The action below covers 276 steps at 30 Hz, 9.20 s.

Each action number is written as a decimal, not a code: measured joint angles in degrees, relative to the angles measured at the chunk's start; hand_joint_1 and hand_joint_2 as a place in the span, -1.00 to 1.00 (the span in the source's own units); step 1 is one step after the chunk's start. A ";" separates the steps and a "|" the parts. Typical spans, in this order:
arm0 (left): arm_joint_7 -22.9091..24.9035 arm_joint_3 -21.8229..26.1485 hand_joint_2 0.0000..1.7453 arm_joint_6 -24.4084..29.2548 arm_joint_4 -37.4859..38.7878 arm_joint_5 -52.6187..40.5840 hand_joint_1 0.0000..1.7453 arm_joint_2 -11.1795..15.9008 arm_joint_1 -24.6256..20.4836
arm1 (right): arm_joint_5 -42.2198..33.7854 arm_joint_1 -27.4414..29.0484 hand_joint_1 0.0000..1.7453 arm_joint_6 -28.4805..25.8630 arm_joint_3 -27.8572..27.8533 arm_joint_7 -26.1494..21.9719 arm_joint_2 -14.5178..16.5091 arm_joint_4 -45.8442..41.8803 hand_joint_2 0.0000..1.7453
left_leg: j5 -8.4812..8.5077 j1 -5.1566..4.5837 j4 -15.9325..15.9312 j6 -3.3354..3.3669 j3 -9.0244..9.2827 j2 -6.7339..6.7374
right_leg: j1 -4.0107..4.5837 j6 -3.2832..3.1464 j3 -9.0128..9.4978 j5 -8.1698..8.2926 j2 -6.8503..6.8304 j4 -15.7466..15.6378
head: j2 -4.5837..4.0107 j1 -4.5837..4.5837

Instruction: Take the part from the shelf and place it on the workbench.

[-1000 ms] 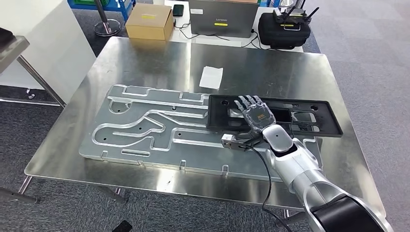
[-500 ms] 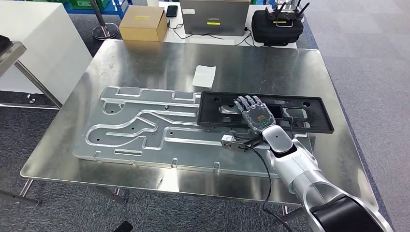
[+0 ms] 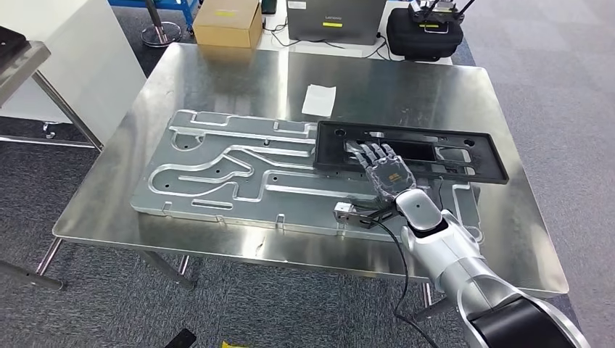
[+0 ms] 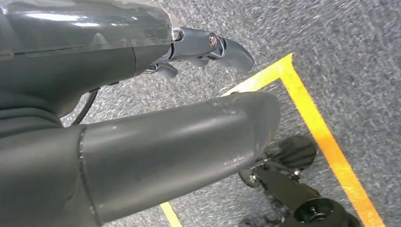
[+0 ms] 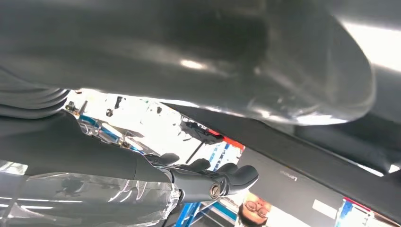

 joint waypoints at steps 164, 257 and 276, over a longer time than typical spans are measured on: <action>-0.60 13.35 -1.00 11.19 0.00 9.08 -1.00 -4.44 4.94 | -62.76 50.11 -1.00 18.29 -55.92 3.17 0.33 17.41 -1.00 | -13.69 -0.06 13.55 -2.29 0.05 -0.48 | -0.32 -2.39 4.53 1.99 -1.33 -10.47 | -0.01 -0.92; -0.26 14.60 -1.00 10.68 0.00 9.51 -1.00 -4.07 4.91 | -58.71 49.63 -1.00 18.03 -55.23 2.04 0.44 17.41 -1.00 | -13.31 -0.68 11.82 -2.58 1.10 -0.62 | 0.20 -3.39 3.77 1.56 -1.07 -9.09 | 0.00 -0.63; -0.35 14.62 -1.00 10.70 0.00 9.42 -1.00 -4.00 5.04 | -58.39 49.51 -1.00 18.40 -55.25 2.05 0.39 17.41 -1.00 | -5.67 -0.70 -2.24 0.32 8.35 -2.95 | -0.41 -0.50 -2.14 -3.60 0.12 4.18 | -0.01 0.11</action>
